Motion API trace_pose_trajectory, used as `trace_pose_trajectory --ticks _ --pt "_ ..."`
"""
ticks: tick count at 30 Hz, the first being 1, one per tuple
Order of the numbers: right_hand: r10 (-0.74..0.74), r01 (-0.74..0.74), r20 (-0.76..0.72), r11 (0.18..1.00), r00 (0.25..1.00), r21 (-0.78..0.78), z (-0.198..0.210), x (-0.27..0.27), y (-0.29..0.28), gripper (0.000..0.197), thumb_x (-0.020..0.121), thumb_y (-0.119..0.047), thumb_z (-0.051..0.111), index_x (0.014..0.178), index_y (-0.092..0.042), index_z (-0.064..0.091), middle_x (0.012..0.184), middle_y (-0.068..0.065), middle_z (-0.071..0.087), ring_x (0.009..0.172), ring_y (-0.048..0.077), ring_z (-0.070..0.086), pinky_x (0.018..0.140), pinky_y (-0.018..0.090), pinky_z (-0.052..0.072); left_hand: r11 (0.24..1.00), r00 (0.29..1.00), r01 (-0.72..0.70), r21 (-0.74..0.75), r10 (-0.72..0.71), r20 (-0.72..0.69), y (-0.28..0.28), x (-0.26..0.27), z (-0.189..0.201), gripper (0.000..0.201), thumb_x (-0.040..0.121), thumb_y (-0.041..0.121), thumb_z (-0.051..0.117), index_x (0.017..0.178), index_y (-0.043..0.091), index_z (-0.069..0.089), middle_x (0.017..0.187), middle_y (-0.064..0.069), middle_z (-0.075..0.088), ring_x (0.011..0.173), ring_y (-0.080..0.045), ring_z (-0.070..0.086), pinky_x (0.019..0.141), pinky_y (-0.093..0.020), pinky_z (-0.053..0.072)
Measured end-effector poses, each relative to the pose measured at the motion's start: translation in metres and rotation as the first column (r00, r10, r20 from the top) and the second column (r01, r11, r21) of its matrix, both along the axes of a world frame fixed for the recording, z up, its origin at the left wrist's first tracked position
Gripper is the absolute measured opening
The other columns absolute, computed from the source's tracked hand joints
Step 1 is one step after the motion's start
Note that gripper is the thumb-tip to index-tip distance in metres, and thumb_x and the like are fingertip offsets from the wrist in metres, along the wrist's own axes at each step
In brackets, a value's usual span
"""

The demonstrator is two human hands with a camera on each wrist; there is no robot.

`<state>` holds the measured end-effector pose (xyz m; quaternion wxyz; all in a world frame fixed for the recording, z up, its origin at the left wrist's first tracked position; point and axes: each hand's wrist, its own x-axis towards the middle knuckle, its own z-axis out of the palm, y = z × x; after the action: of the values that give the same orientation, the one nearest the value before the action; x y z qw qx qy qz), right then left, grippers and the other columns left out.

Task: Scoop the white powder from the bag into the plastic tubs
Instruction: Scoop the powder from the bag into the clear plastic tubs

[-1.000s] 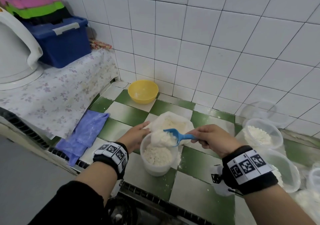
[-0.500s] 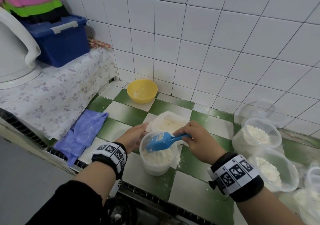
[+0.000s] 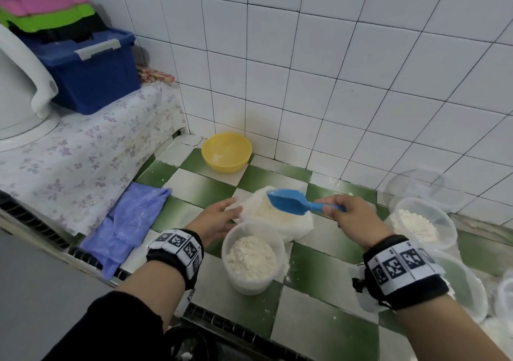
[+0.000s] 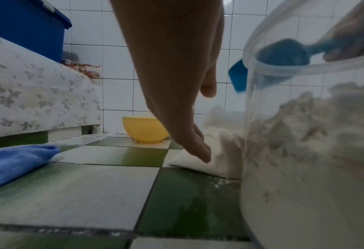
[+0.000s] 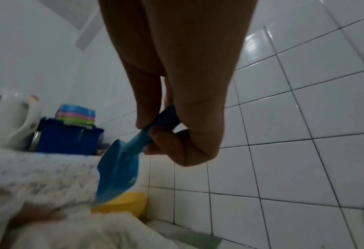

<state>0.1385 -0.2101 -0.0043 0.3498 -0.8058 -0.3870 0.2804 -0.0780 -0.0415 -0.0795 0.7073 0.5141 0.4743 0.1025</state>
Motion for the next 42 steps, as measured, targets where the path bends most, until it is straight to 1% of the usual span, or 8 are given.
trace_pose_trajectory --ticks 5,10,16,20,26,30,33,42 --pt "0.048 0.031 0.420 0.983 0.906 -0.180 -0.039 0.000 0.021 0.035 0.091 -0.001 0.044 0.118 -0.015 0.063 0.103 0.011 0.052 0.095 0.027 0.050 0.079 0.027 0.040 1.000 1.000 0.012 0.006 -0.012 -0.016 0.007 0.006 -0.004 0.067 0.092 0.023 0.067 0.151 0.026 0.035 0.110 0.000 0.066 0.084 -0.021 0.071 0.066 -0.028 0.056" --pt "0.152 0.014 0.619 0.967 0.770 -0.254 -0.052 -0.010 0.034 0.039 0.087 0.002 0.043 0.122 -0.011 0.055 0.103 0.008 0.050 0.097 0.023 0.045 0.086 0.027 0.043 0.999 0.999 0.033 0.005 -0.033 -0.043 0.012 0.013 -0.008 0.071 0.089 0.021 0.072 0.149 0.030 0.037 0.113 -0.001 0.067 0.096 -0.022 0.070 0.076 -0.029 0.056" --pt "0.173 -0.025 0.537 0.962 0.826 -0.271 -0.072 0.003 0.054 0.046 0.090 0.000 0.037 0.129 -0.018 0.054 0.117 0.001 0.055 0.095 0.013 0.039 0.085 0.017 0.034 0.999 0.997 0.031 0.008 -0.030 -0.064 0.019 0.017 -0.010 0.077 0.085 0.018 0.075 0.150 0.028 0.034 0.120 -0.007 0.066 0.110 -0.031 0.065 0.104 -0.049 0.046" --pt "0.156 -0.049 0.427 0.967 0.891 -0.249 -0.071 0.008 0.051 0.037 0.097 -0.002 0.036 0.123 -0.012 0.060 0.108 0.000 0.056 0.103 0.021 0.048 0.092 0.023 0.038 0.998 0.996 0.039 0.047 -0.035 -0.076 0.021 0.019 -0.013 0.077 0.085 0.013 0.075 0.150 0.027 0.035 0.135 -0.012 0.054 0.116 -0.033 0.060 0.104 -0.051 0.046" --pt "0.013 0.036 0.288 0.986 0.957 -0.162 -0.090 0.015 0.055 0.025 0.095 -0.013 0.046 0.105 -0.012 0.069 0.097 0.008 0.063 0.080 0.018 0.055 0.077 0.028 0.048 0.993 0.994 0.062 0.097 -0.053 -0.098 0.022 0.022 -0.015 0.078 0.087 0.009 0.072 0.151 0.026 0.032 0.149 -0.012 0.041 0.126 -0.030 0.052 0.105 -0.048 0.046" --pt "-0.006 0.034 0.191 0.989 0.981 -0.145 -0.087 0.014 0.058 0.024 0.096 -0.011 0.045 0.103 -0.007 0.068 0.085 0.004 0.061 0.063 0.008 0.048 0.058 0.017 0.039 0.991 0.986 0.103 0.089 -0.090 -0.143 0.023 0.024 -0.015 0.080 0.089 0.008 0.069 0.154 0.021 0.025 0.153 -0.015 0.035 0.132 -0.029 0.046 0.106 -0.043 0.044" --pt "-0.015 0.037 0.132 0.986 0.991 -0.164 -0.090 0.013 0.061 0.024 0.097 -0.012 0.045 0.104 -0.007 0.068 0.075 -0.003 0.055 0.059 0.003 0.044 0.052 0.014 0.032 0.990 0.981 0.126 0.070 -0.114 -0.160 0.026 0.024 -0.016 0.081 0.090 0.008 0.068 0.155 0.020 0.022 0.153 -0.014 0.037 0.132 -0.028 0.047 0.109 -0.044 0.042" --pt "0.009 -0.011 -0.012 0.979 1.000 -0.201 -0.090 0.009 0.072 0.026 0.098 -0.016 0.045 0.107 -0.004 0.066 0.090 0.009 0.063 0.066 0.009 0.048 0.053 0.014 0.035 0.978 0.970 0.206 -0.002 -0.205 -0.133 0.030 0.024 -0.015 0.085 0.091 0.005 0.065 0.155 0.032 0.016 0.145 -0.006 0.052 0.123 -0.025 0.058 0.108 -0.050 0.043"
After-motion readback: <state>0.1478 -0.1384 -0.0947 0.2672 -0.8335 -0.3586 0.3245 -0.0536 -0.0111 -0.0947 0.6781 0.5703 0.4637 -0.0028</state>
